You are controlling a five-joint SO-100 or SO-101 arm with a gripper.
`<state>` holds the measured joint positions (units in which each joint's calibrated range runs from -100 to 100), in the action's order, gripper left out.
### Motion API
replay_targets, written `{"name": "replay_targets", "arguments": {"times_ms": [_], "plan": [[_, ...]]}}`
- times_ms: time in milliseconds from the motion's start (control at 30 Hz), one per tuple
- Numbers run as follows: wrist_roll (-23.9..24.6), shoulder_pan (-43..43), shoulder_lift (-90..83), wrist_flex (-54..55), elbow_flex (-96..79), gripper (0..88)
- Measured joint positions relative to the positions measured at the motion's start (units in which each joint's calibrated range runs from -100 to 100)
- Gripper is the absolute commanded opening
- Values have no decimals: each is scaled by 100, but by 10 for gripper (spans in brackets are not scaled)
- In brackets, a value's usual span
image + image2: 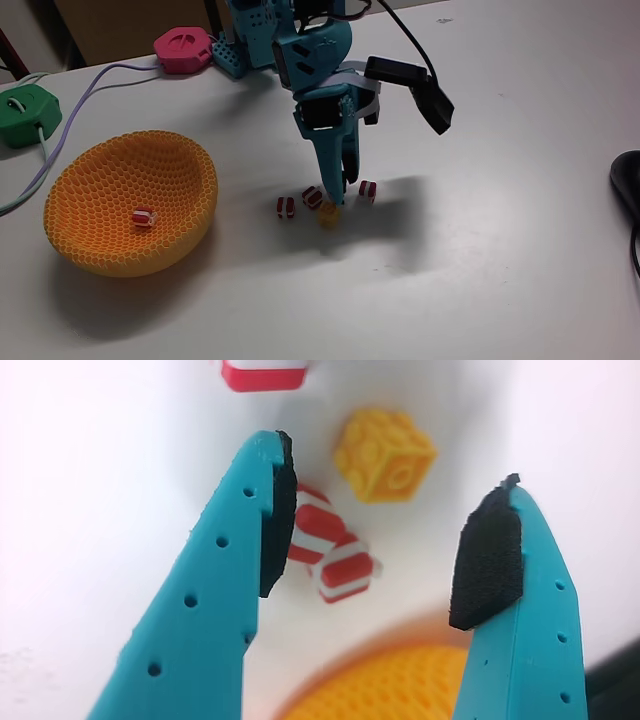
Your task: Place cube pieces into the yellow basket
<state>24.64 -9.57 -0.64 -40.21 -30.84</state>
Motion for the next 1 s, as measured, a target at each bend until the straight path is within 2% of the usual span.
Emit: {"name": "replay_targets", "arguments": {"times_ms": [300,467,600,733,867,1000], "plan": [[24,416,521,388,89,261],[73,426,846,510,197,221],[220,426,994,621,276,0],[298,503,935,588,296,0],[24,745,226,166,374,0],[-288,1402,-1210,-366,384,0]]}}
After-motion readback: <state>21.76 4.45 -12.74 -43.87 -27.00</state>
